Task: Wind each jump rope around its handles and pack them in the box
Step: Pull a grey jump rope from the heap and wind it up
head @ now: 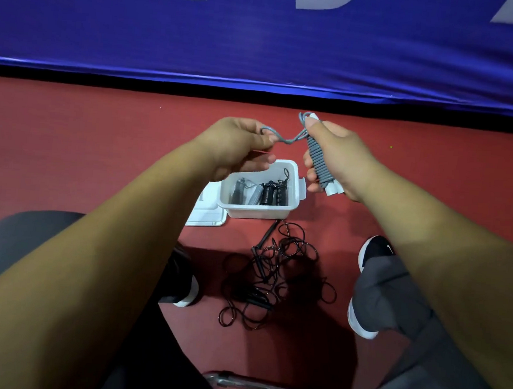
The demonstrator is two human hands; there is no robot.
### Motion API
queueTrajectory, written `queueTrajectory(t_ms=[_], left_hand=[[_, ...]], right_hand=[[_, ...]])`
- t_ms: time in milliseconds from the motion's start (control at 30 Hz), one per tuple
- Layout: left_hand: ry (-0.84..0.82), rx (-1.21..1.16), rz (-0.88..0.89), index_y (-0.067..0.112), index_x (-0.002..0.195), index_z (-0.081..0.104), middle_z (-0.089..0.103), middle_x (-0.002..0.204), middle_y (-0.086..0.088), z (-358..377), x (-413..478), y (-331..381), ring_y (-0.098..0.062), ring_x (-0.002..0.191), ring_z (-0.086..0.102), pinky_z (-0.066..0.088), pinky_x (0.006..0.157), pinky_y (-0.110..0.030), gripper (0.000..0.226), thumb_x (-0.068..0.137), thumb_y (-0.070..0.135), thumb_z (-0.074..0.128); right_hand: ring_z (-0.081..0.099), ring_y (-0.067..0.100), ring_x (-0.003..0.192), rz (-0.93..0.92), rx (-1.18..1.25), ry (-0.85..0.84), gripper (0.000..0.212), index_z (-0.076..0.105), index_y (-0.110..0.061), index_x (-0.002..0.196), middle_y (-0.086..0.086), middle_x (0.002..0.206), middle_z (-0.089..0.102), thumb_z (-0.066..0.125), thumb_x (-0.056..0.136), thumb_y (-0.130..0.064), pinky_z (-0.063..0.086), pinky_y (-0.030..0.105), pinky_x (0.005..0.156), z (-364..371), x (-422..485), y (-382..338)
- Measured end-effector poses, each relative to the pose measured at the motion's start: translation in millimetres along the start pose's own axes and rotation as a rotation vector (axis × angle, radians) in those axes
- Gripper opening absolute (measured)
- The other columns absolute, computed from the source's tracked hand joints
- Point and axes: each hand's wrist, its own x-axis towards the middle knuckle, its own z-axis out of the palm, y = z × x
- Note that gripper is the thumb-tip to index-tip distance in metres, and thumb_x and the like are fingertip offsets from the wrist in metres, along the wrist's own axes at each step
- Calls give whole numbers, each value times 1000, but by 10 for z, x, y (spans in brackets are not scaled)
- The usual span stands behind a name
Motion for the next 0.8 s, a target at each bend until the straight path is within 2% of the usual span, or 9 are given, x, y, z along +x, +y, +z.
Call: queueTrajectory(t_ms=[67,133,200,267,367,467,533,633,800], left_hand=[[-58,-219,-66,0,115,66,71,92,-13,48,-16,8,-22,88,77,65,78,-28,15,101,-3,60],[-114,-329,-54,-4,109,64,71,103,-22,115,-33,27,-26,98,75,63,88,-30,15,98,-12,57],[-139,-386,-12,-2,108,61,71,101,-21,185,-60,37,-27,99,73,61,94,-32,19,95,-16,59],[-129,-408,19,2,109,60,71,94,-16,228,-74,27,-24,98,73,60,97,-32,20,94,-10,66],[-25,-413,36,0,104,64,71,88,-12,257,-22,-23,-17,86,72,61,92,-28,11,97,5,71],[74,-375,-2,1,105,66,64,73,-3,259,58,-95,-12,69,63,61,81,-26,19,103,20,67],[76,-387,-56,8,99,65,55,70,0,256,93,-117,-11,67,56,59,78,-26,22,107,28,60],[119,-520,-110,6,99,61,58,79,-5,262,112,-99,-18,81,64,65,79,-31,26,111,27,50],[204,-729,-130,8,90,53,58,75,-3,243,127,-14,-17,74,66,58,92,-42,32,115,19,36]], right_hand=[[58,23,50,-24,-3,37,29,66,-30,101,9,77,61,59,103,-58,58,40,55,0,4,11],[58,22,50,-45,-10,68,28,66,-30,98,9,77,61,59,104,-56,58,40,55,8,3,19],[58,21,50,-54,-26,85,29,67,-29,100,9,76,61,59,103,-56,59,41,54,22,-4,23],[59,20,51,-49,-32,91,30,68,-30,101,8,77,61,59,103,-58,60,42,55,36,-15,22],[59,22,50,-42,-35,86,29,68,-30,99,9,76,62,59,103,-57,60,42,55,58,-32,21],[58,25,51,-44,-37,62,27,67,-27,100,10,74,62,59,103,-53,59,45,55,86,-56,26],[55,24,50,-53,-32,39,25,66,-25,100,12,73,61,57,103,-49,56,42,53,108,-73,28],[53,25,51,-69,-45,-2,24,66,-25,97,13,72,61,55,102,-47,52,39,51,161,-89,43],[53,25,51,-84,-62,-27,28,67,-24,103,12,73,61,55,103,-49,51,39,51,281,-110,65]])
